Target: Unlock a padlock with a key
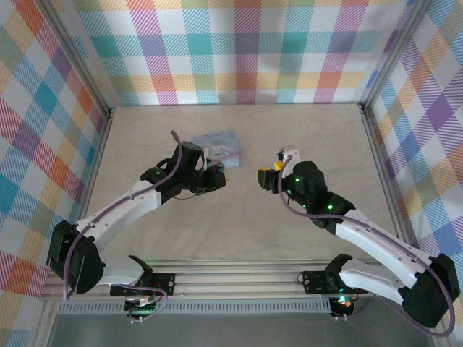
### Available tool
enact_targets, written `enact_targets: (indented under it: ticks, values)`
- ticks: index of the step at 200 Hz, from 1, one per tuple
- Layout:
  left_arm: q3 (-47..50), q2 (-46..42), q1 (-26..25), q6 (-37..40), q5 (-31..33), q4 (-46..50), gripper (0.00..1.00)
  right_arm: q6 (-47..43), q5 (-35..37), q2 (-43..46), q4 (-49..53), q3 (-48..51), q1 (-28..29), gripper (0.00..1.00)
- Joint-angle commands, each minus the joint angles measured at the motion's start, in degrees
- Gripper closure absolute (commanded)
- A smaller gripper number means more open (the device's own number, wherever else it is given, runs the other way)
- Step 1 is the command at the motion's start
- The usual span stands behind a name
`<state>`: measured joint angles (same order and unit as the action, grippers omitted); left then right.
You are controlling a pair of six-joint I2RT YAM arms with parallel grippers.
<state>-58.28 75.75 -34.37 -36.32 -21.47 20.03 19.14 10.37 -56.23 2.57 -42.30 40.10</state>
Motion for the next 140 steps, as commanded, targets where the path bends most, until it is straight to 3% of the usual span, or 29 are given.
enact_targets:
  ticks: [1, 22, 49, 82, 140]
  values:
    - [2.08, -1.00, 0.18, 8.52, -7.26, -12.29, 1.00, 15.40, -9.40, -0.13, 11.37, -3.30, -1.43, 0.38]
    - [2.29, -1.14, 0.18, 10.13, -11.13, -16.14, 1.00, 21.79, -22.43, -4.38, 8.63, -6.16, -3.37, 0.42]
    - [2.97, -1.89, 0.18, 9.75, -13.27, -19.48, 1.00, 28.06, -30.63, -9.27, 5.59, -8.99, -3.95, 0.48]
    - [5.16, -3.35, 0.18, 8.15, -12.61, -21.55, 1.00, 32.34, -34.27, -10.20, -1.43, -9.06, -4.55, 0.61]
    - [9.74, -6.26, 0.25, 4.36, -12.72, -28.17, 1.00, 34.44, -34.96, -12.30, -2.57, -10.00, -5.16, 0.60]
